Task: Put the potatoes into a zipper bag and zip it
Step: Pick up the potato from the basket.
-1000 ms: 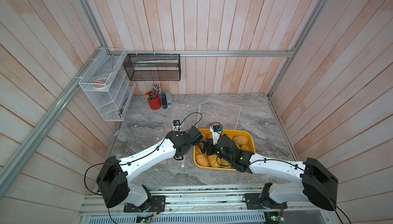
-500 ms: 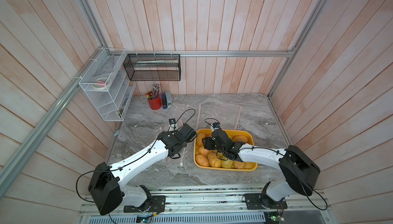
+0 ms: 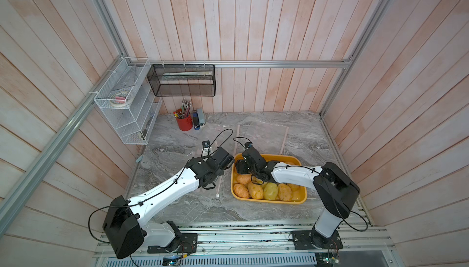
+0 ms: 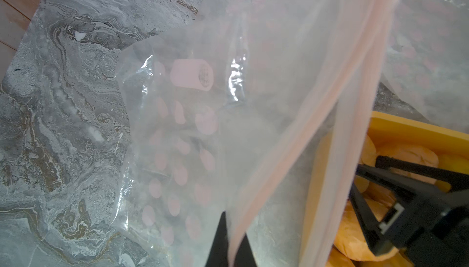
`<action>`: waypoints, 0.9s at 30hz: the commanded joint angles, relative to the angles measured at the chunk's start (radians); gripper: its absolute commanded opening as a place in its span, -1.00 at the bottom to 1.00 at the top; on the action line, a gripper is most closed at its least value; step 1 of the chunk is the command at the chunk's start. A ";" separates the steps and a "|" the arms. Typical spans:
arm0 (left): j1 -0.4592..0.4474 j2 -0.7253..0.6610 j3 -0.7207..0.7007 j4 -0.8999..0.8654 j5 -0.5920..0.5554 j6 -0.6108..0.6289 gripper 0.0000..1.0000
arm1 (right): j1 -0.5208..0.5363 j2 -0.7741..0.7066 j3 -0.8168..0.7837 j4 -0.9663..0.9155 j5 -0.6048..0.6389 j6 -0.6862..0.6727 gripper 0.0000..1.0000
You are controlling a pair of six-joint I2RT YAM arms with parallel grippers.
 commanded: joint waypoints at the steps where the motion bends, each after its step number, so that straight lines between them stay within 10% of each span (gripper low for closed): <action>1: 0.003 -0.023 -0.017 0.019 0.008 0.017 -1.00 | -0.004 0.057 0.029 -0.085 0.011 -0.013 0.33; 27: 0.004 -0.067 -0.057 0.119 0.107 0.092 -1.00 | -0.009 -0.177 -0.108 0.012 -0.040 0.014 -0.39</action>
